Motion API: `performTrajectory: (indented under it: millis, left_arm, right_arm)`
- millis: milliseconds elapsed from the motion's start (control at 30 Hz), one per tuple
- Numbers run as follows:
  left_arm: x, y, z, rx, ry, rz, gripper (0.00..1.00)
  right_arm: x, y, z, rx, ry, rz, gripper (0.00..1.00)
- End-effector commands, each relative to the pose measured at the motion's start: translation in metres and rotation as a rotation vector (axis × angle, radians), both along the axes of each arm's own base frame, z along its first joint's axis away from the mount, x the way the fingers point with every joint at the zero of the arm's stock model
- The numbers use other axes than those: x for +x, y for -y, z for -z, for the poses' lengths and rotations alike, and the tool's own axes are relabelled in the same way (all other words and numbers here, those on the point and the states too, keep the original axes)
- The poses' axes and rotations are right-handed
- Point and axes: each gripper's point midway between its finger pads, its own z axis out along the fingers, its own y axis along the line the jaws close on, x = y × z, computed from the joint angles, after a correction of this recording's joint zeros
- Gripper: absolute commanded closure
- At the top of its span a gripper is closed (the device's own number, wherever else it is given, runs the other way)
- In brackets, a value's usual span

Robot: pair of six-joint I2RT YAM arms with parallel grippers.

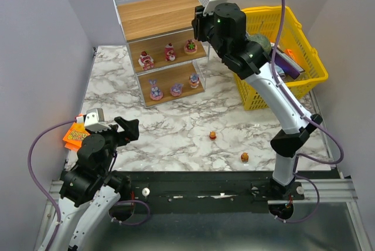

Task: Place and organize the plastic toys onto the shelf

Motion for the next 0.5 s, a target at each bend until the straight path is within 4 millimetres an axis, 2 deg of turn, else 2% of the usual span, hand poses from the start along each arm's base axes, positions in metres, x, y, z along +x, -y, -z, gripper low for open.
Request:
performTrajectory:
  millis: [0,300,467]
  left_arm:
    - [0.003,0.003,0.003,0.012,-0.006,0.015,0.01]
    - [0.003,0.002,0.002,0.011,-0.002,0.011,0.01]
    - [0.003,0.003,0.002,0.012,-0.004,0.012,0.01]
  right_arm:
    - [0.020,-0.004,0.006,-0.065,0.051,-0.023,0.99]
    - [0.042,-0.018,0.012,-0.081,0.095,-0.028,0.99]
    - [0.051,-0.026,0.023,-0.084,0.084,-0.024,0.99]
